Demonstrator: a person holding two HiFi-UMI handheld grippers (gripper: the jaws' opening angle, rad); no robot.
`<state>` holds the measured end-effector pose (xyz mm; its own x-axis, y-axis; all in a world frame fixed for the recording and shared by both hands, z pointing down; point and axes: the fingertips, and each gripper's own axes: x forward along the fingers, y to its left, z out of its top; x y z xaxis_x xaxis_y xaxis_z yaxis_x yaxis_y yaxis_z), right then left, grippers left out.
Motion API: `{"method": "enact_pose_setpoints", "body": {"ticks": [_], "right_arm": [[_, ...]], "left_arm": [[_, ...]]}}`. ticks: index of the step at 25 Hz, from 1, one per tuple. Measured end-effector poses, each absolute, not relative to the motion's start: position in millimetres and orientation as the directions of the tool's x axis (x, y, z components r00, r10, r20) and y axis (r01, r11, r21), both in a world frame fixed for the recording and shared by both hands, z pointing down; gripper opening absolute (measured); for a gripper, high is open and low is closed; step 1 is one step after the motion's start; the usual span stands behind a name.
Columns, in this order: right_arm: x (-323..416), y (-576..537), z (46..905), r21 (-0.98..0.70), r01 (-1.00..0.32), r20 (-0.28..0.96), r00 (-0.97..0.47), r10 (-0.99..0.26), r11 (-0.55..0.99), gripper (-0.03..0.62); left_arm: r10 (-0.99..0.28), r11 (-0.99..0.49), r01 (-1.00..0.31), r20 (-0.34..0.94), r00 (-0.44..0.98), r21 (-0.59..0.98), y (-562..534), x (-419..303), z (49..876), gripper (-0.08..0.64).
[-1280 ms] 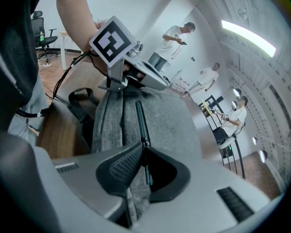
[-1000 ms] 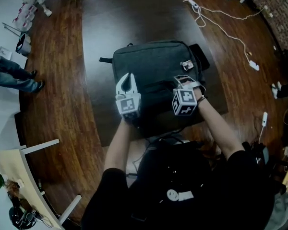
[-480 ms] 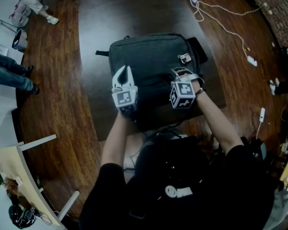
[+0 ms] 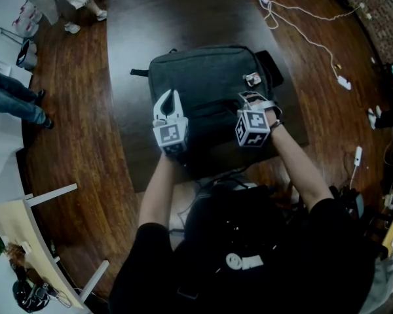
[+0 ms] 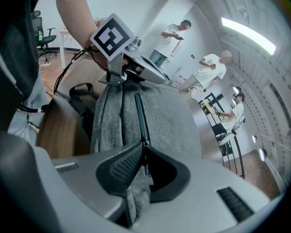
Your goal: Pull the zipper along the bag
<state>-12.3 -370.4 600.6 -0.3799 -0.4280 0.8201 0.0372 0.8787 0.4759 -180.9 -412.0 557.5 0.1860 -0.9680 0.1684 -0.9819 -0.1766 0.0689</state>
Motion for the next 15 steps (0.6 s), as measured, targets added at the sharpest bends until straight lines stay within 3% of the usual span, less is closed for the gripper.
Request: {"method": "enact_pose_setpoints", "body": {"ticks": [15], "right_arm": [[3, -372, 604, 0.472, 0.01, 0.827, -0.352, -0.439, 0.882, 0.049]], "left_arm": [[-0.968, -0.177, -0.982, 0.168, 0.186, 0.064, -411, -181, 559, 0.005]]}}
